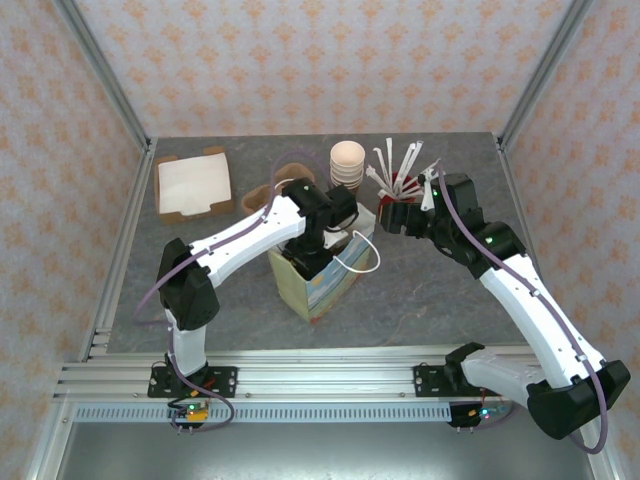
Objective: Pack the takeout coffee
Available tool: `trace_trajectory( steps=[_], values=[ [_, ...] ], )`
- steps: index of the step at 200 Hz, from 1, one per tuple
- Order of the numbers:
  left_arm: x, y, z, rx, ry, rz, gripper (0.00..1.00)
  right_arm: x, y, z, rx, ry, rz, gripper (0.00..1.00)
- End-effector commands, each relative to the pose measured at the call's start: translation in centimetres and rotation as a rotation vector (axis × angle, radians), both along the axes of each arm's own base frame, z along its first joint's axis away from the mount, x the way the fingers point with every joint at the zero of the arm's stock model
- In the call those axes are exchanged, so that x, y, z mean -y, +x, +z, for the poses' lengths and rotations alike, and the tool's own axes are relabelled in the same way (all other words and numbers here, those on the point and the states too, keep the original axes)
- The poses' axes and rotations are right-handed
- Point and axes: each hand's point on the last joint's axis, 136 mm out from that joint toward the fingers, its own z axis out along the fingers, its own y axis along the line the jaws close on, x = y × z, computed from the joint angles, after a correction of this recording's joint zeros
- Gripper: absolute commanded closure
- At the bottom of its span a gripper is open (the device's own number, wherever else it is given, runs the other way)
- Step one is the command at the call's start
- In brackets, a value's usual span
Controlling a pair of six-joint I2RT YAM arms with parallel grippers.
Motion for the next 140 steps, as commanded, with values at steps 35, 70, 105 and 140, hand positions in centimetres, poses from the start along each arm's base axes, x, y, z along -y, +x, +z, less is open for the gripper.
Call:
trace_trajectory(
  steps=[35, 70, 105, 140],
  values=[
    [-0.7, 0.2, -0.5, 0.006, 0.03, -0.012, 0.61, 0.1, 0.0, 1.0, 0.007, 0.019, -0.008, 0.09],
    [-1.0, 0.4, -0.5, 0.014, 0.051, -0.004, 0.62, 0.0, 0.1, 0.9, 0.006, 0.021, -0.008, 0.1],
    [-1.2, 0.8, 0.5, 0.038, 0.056, 0.009, 0.62, 0.0, 0.1, 0.9, 0.005, 0.021, -0.007, 0.09],
    [-0.9, 0.8, 1.2, 0.05, 0.045, 0.014, 0.62, -0.1, 0.2, 0.8, 0.001, 0.022, -0.007, 0.09]
  ],
)
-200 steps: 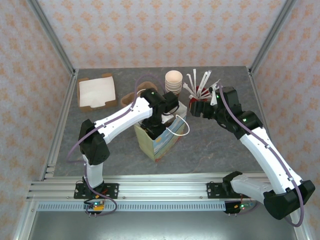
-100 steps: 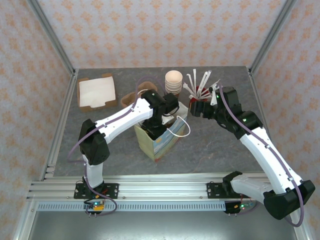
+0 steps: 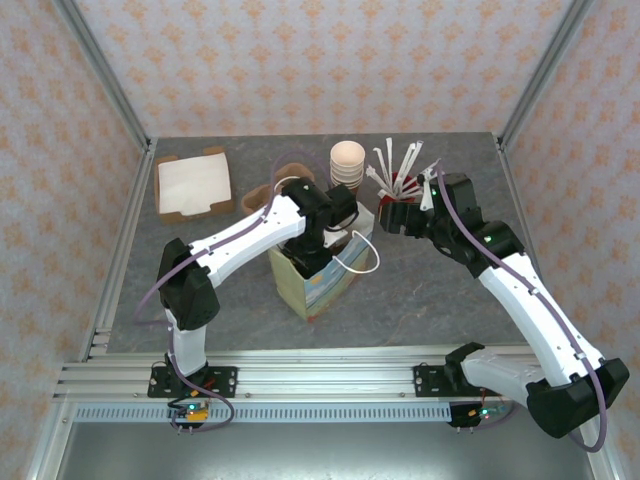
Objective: Pack the takeout coffee
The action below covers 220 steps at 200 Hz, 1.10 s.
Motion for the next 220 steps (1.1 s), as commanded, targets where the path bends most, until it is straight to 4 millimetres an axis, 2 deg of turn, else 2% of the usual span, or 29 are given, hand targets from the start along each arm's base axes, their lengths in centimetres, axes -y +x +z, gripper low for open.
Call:
trace_trajectory(
  steps=[1, 94, 97, 114, 170, 220],
  values=[
    [-0.7, 0.4, 0.8, 0.025, 0.033, 0.011, 0.62, 0.0, 0.1, 1.0, 0.011, 0.021, -0.006, 0.09],
    [-1.2, 0.1, -1.1, 0.001, 0.071, -0.009, 0.62, 0.0, 0.1, 1.1, 0.011, 0.021, -0.005, 0.09],
    [-1.1, 0.2, -1.9, -0.016, 0.088, -0.011, 0.62, 0.0, 0.1, 1.2, 0.013, 0.021, -0.006, 0.09],
    [-1.2, 0.1, -2.3, -0.024, 0.095, -0.012, 0.62, 0.0, 0.1, 1.2, 0.012, 0.02, -0.005, 0.09],
    [-1.1, 0.0, -2.5, -0.035, 0.093, -0.017, 0.62, -0.1, 0.2, 1.2, 0.009, 0.023, -0.001, 0.09],
    [-0.7, 0.2, -1.5, -0.017, 0.066, -0.015, 0.63, -0.2, 0.2, 1.3, 0.008, 0.024, 0.002, 0.09]
  ],
)
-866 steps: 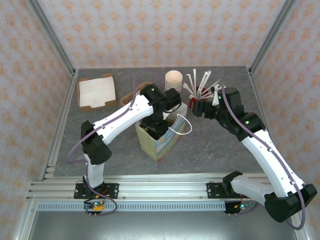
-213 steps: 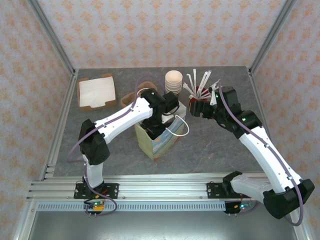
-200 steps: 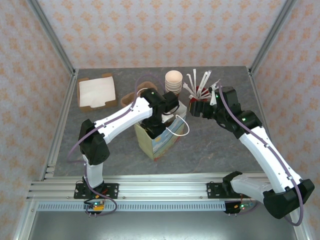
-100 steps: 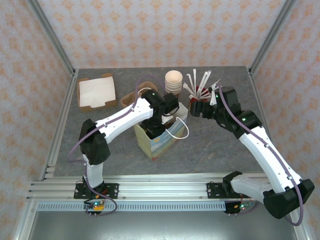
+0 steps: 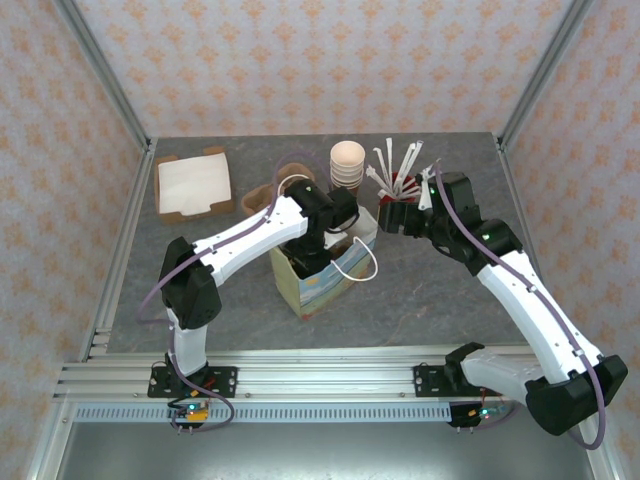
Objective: Pack the takeout coffee
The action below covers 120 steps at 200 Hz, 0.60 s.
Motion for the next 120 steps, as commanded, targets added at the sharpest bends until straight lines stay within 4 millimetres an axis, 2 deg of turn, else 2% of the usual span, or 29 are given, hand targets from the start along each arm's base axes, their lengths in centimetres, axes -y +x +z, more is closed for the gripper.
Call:
trace_trajectory(
  steps=[1, 68, 120],
  values=[
    [-0.4, 0.3, -0.6, -0.004, 0.039, -0.011, 0.63, 0.1, 0.1, 1.4, 0.018, 0.017, -0.009, 0.09],
    [-0.5, 0.3, -0.2, 0.008, 0.031, -0.008, 0.63, 0.3, -0.2, 2.3, 0.03, 0.018, -0.003, 0.1],
    [-0.4, 0.3, -0.3, 0.006, 0.031, -0.01, 0.63, -0.5, -0.8, 3.5, 0.033, 0.066, 0.033, 0.11]
  ],
)
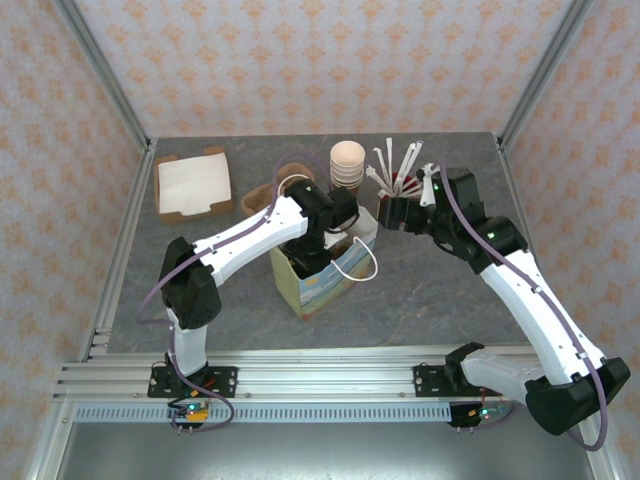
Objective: Pack the takeout coffee
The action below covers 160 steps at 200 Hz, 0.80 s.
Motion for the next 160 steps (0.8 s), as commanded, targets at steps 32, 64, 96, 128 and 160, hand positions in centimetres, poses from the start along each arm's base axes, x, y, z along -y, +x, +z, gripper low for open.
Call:
trace_trajectory(
  steps=[32, 64, 96, 128, 160],
  values=[
    [-0.54, 0.32, -0.32, 0.006, 0.034, -0.012, 0.62, -0.65, -0.93, 2.05, 0.013, 0.062, 0.042, 0.12],
    [-0.52, 0.29, -0.21, 0.006, 0.033, -0.011, 0.63, -0.95, -0.91, 1.96, 0.008, 0.072, 0.052, 0.12],
    [-0.61, 0.26, -0.19, 0.007, 0.037, -0.007, 0.63, -0.97, -0.83, 1.6, -0.001, 0.069, 0.051, 0.12],
    [-0.78, 0.28, -0.15, 0.009, 0.045, -0.004, 0.63, -0.96, -0.76, 1.58, 0.0, 0.068, 0.05, 0.12],
    [-0.84, 0.34, -0.08, 0.013, 0.05, -0.003, 0.63, -1.02, -0.72, 1.32, -0.007, 0.066, 0.051, 0.12]
  ],
)
